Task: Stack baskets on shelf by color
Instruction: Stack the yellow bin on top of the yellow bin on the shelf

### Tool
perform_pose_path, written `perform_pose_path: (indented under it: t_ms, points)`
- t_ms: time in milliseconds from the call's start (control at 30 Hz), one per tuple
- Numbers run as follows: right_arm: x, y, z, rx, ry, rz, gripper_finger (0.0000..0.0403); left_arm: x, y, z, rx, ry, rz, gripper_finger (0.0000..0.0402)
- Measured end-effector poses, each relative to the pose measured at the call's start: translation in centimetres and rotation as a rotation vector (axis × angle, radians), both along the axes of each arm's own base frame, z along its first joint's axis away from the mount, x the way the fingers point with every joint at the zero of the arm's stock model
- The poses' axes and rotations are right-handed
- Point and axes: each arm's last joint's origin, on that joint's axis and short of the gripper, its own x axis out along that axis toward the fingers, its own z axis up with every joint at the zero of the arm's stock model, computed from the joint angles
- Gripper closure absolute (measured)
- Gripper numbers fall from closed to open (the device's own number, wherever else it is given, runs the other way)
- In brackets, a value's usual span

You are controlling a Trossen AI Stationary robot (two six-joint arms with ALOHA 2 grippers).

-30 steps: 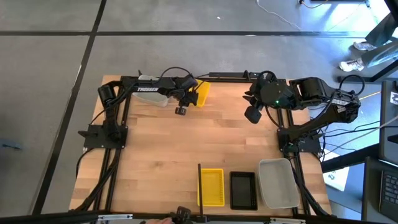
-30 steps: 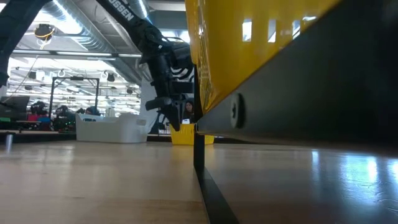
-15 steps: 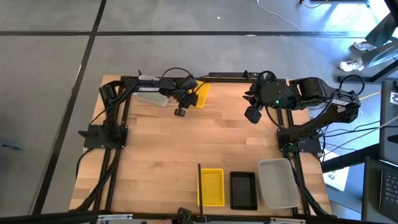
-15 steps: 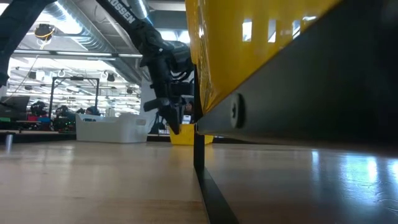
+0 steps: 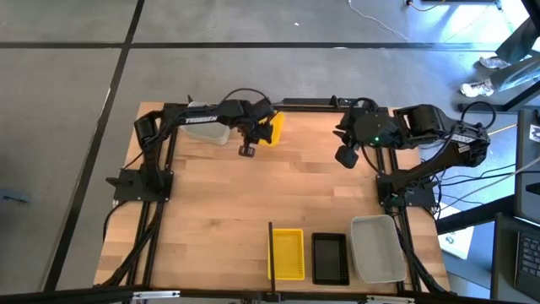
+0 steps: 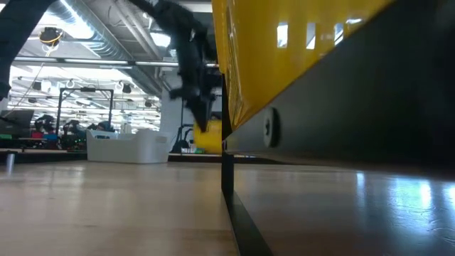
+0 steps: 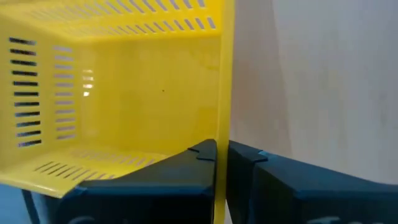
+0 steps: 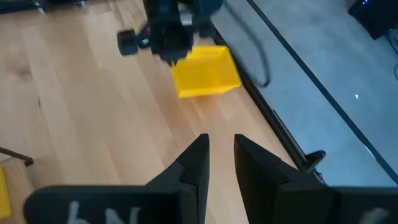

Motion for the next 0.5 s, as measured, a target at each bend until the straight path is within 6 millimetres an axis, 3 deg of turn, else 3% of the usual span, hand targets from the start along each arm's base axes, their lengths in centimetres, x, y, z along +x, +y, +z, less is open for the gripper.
perform_pose_path:
  t_ms: [233,367,500]
  points:
    - [-1.4,0.0,0.0,-0.015,0.059,0.018,0.0331,-0.2,-2.5,7.9,0.095,-0.109,0.104,0.0401]
    - [-2.6,0.2,0.1,-0.034,0.099,0.057,0.0331,-1.1,-5.8,12.0,0.135,-0.172,0.182,0.0401]
    - [-2.8,0.8,0.2,-0.065,0.144,0.224,0.0331,-1.1,-10.2,13.9,0.29,-0.233,0.214,0.0401]
